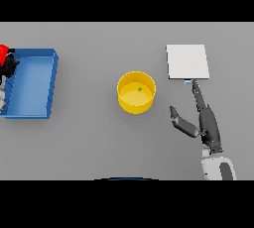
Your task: Pick up the red beaker and tilt it to pour out 1 green nut into yellow bowl. Pick up the yellow bowl and place it on the metallic measuring scale.
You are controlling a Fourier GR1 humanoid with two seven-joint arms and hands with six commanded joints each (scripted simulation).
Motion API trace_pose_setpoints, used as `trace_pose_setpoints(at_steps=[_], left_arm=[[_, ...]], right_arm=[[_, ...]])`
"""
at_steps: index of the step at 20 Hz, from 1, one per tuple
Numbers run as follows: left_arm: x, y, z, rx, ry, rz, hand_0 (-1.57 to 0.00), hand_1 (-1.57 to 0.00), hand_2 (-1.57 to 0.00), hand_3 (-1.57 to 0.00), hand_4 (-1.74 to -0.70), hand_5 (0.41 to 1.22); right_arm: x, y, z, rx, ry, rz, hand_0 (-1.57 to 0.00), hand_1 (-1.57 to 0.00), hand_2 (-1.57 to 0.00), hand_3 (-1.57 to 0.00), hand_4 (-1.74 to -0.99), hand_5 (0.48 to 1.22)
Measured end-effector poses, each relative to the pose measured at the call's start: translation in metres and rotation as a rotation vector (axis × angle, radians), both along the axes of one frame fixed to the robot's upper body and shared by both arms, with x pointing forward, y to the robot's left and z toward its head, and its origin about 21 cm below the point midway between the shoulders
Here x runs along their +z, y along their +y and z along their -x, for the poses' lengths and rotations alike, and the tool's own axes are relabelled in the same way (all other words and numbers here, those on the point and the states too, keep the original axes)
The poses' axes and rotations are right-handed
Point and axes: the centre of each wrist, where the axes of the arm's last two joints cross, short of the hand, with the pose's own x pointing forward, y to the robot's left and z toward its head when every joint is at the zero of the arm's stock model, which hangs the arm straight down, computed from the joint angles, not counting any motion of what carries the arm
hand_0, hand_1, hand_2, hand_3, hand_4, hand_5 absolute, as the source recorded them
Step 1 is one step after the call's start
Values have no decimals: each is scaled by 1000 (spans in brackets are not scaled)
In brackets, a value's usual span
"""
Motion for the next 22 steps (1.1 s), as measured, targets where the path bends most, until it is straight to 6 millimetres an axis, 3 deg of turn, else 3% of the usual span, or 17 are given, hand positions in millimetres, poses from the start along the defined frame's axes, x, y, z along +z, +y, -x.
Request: trace_pose_setpoints(at_steps=[1, 2, 3, 4, 5, 7, 9, 11, 14, 19, 22], left_arm=[[-2, 0, 1, 5, 5, 5, -1571, -1571, -1571, -1551, -1741, 967], [-6, 3, 2, 13, 29, -10, -1571, -1571, -1571, -1555, -1667, 908], [-4, 1, 2, -8, 33, -21, -1571, -1571, -1571, -1503, -1530, 865], [-4, 1, 2, -31, 75, -28, -1564, -1449, -1432, -1362, -1374, 830], [-4, -1, 7, -69, 114, -23, -1457, -1180, -1187, -1129, -1229, 803], [1, 2, 12, -124, 198, 3, -932, -755, -767, -722, -1034, 758], [8, 5, 14, -164, 248, 15, -596, -483, -490, -462, -916, 723], [9, 3, 18, -197, 270, 9, -381, -309, -313, -295, -851, 698], [9, 5, 16, -211, 277, 28, -195, -158, -160, -151, -802, 679], [12, 6, 11, -211, 198, 46, -63, -51, -52, -49, -785, 674], [16, 7, 9, -229, 158, 54, -32, -26, -26, -24, -780, 679]], right_arm=[[1, -3, 0, -7, -3, 2, 1, 1, 1, 1, -1205, 664], [0, -1, 2, 2, -7, -7, 1, 1, 1, 1, -1202, 667], [2, -4, -1, -4, -8, 3, 1, 1, 1, 1, -1197, 664], [0, -2, -2, -1, 1, -1, 1, 1, 1, 1, -1192, 663], [-1, -2, 2, 5, -6, -8, 1, 1, 1, 1, -1188, 663], [-3, -2, 7, 3, -10, -10, 1, 1, 1, 1, -1185, 665], [-3, -2, 6, -5, -11, 2, 1, 1, 1, 1, -1182, 667], [-2, -1, 8, -1, -2, 3, 1, 1, 1, 1, -1187, 667], [-1, -1, 12, -3, -6, 4, 1, 1, 1, 1, -1188, 668], [4, 5, 7, -12, 14, 48, 1, 1, 1, 1, -1203, 660], [8, 6, 0, 38, 5, 91, 1, 1, 1, 1, -1162, 694]])
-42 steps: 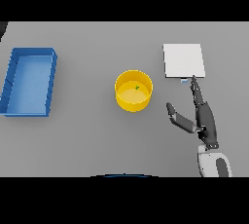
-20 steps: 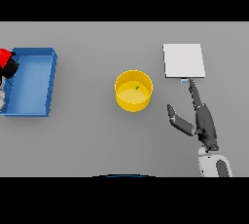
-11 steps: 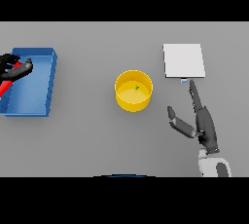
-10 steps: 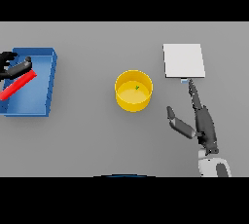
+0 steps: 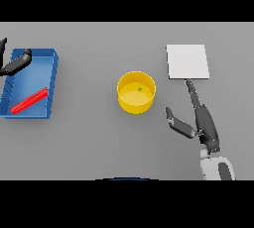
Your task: Pick up the red beaker and tilt it to pour out 1 green nut into yellow bowl. Pick up the yellow bowl and place it on the metallic measuring scale.
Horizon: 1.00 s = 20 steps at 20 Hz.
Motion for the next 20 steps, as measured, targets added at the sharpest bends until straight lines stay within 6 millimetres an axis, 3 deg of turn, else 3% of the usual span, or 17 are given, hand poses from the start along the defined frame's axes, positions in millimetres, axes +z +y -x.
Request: trace_pose_setpoints(at_steps=[7, 13, 20], left_arm=[[-5, -8, -1, 1, 13, 19, -6, -5, -5, -4, -794, 710], [-4, -7, 1, -6, 5, 17, -1, 0, 0, 0, -794, 719], [-5, -11, -2, -14, 22, 16, 1, 1, 1, 1, -797, 718]], right_arm=[[30, 2, -37, 233, -11, 311, 1, 1, 1, 1, -1278, 683], [54, 20, -68, 443, -83, 711, 1, 1, 1, 1, -1270, 664], [60, 46, -93, 647, -86, 876, 1, 1, 1, 1, -1277, 677]])
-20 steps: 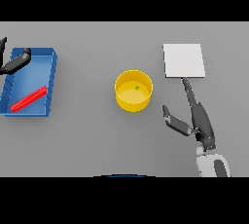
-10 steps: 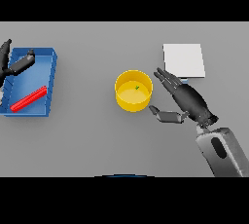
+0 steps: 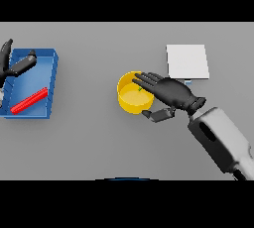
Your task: Pick up the red beaker and tilt it to pour out 1 green nut into yellow bowl. Pick up the yellow bowl and place it on the metallic measuring scale.
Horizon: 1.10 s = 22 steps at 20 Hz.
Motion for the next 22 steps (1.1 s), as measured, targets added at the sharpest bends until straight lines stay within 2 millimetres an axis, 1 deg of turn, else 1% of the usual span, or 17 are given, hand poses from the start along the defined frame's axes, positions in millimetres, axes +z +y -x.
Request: trace_pose_setpoints(at_steps=[2, 3, 4, 6, 7, 8, 9, 10, 11, 12, 15, 17, 18, 19, 20, 22], left_arm=[[-1, 1, 0, 5, 2, -4, 1, 1, 1, 1, -796, 716], [-3, 4, 1, 4, -1, -4, 1, 1, 1, 1, -794, 717], [-5, 2, 1, -8, -2, -1, 1, 1, 1, 1, -793, 720], [1, 2, -1, -4, -10, -6, 1, 1, 1, 1, -795, 725], [2, 3, 0, -2, -13, -8, 1, 1, 1, 1, -795, 729], [2, 5, 1, -10, -12, -12, 1, 1, 1, 1, -795, 732], [2, 8, 1, -6, -10, -14, 1, 1, 1, 1, -796, 733], [0, 5, 1, -14, -9, -10, 1, 1, 1, 1, -795, 734], [3, 5, -2, -11, -7, -15, 1, 1, 1, 1, -797, 734], [1, 5, -2, -8, -3, -9, 1, 1, 1, 1, -798, 735], [4, 10, -1, -5, -10, -7, 1, 1, 1, 1, -799, 738], [0, 8, 0, -6, -5, -11, 1, 1, 1, 1, -797, 735], [1, 10, 2, -7, -12, -16, 1, 1, 1, 1, -795, 732], [2, 5, -1, -10, -8, -20, 1, 1, 1, 1, -793, 731], [-1, 5, -2, -8, -5, -15, 1, 1, 1, 1, -793, 729], [0, 5, -2, -7, -11, -11, 1, 1, 1, 1, -792, 725]], right_arm=[[4, 0, -12, 24, 8, 50, 1, 1, 1, 1, -1261, 685], [3, 3, -13, 54, 19, 63, 1, 1, 1, 1, -1255, 686], [-1, 6, -15, 66, 30, 76, 1, 1, 1, 1, -1250, 686], [-7, 15, -17, 97, 60, 101, 1, 1, 1, 1, -1244, 685], [-7, 19, -20, 105, 67, 111, 1, 1, 1, 1, -1243, 682], [-9, 18, -22, 108, 76, 129, 1, 1, 1, 1, -1250, 681], [-10, 22, -24, 117, 84, 139, 1, 1, 1, 1, -1260, 679], [-10, 28, -27, 127, 94, 159, 1, 1, 1, 1, -1270, 678], [-14, 28, -26, 140, 103, 177, 1, 1, 1, 1, -1281, 674], [-17, 32, -27, 130, 107, 195, 1, 1, 1, 1, -1288, 671], [-19, 32, -29, 137, 132, 233, 1, 1, 1, 1, -1303, 674], [-18, 34, -32, 139, 133, 269, 1, 1, 1, 1, -1307, 690], [-22, 37, -31, 150, 142, 283, 1, 1, 1, 1, -1304, 703], [-19, 39, -32, 160, 142, 293, 1, 1, 1, 1, -1304, 713], [-18, 40, -34, 158, 139, 299, 1, 1, -4, -11, -1308, 729], [-19, 43, -32, 148, 145, 317, -16, -40, -68, -94, -1339, 784]])
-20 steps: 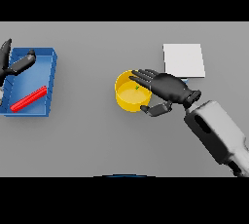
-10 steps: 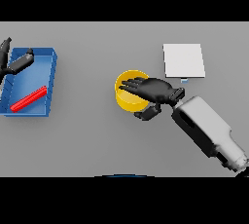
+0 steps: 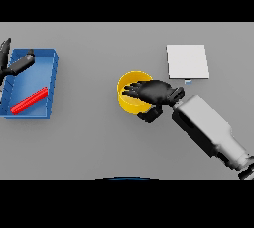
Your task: Pick up the red beaker and tilt it to pour out 1 green nut into yellow bowl. Pick up the yellow bowl and place it on the metallic measuring scale.
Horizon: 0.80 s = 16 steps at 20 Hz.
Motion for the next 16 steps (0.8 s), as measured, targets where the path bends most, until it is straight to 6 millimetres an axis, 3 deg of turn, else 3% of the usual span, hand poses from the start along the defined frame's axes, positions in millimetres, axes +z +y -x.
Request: trace_pose_setpoints(at_steps=[2, 4, 7, 9, 11, 16], left_arm=[[4, 0, -2, 3, -6, -1, 1, 1, 1, 1, -793, 722], [3, 1, 2, 0, -12, 3, 1, 1, 1, 1, -795, 725], [3, 0, 2, 9, -15, 10, 1, 1, 1, 1, -799, 728], [7, 3, 1, 8, -15, -5, 1, 1, 1, 1, -799, 727], [5, 3, 3, 0, -12, 7, 1, 1, 1, 1, -802, 725], [9, 0, 7, 0, -15, 1, 1, 1, 1, 1, -803, 725]], right_arm=[[-2, 6, 1, 9, -2, 24, -258, -236, -233, -249, -1387, 900], [-4, 5, 1, 32, 5, 30, -721, -664, -624, -472, -1488, 1016], [-2, 4, -1, 36, 43, 41, -1136, -1107, -1086, -867, -1604, 1116], [1, 2, -1, 37, 62, 63, -1292, -1274, -1261, -1019, -1649, 1154], [-1, 1, 1, 23, 58, 51, -1393, -1381, -1314, -1142, -1682, 1178], [5, -1, 0, 21, 57, 51, -1513, -1509, -1453, -1192, -1722, 1207]])
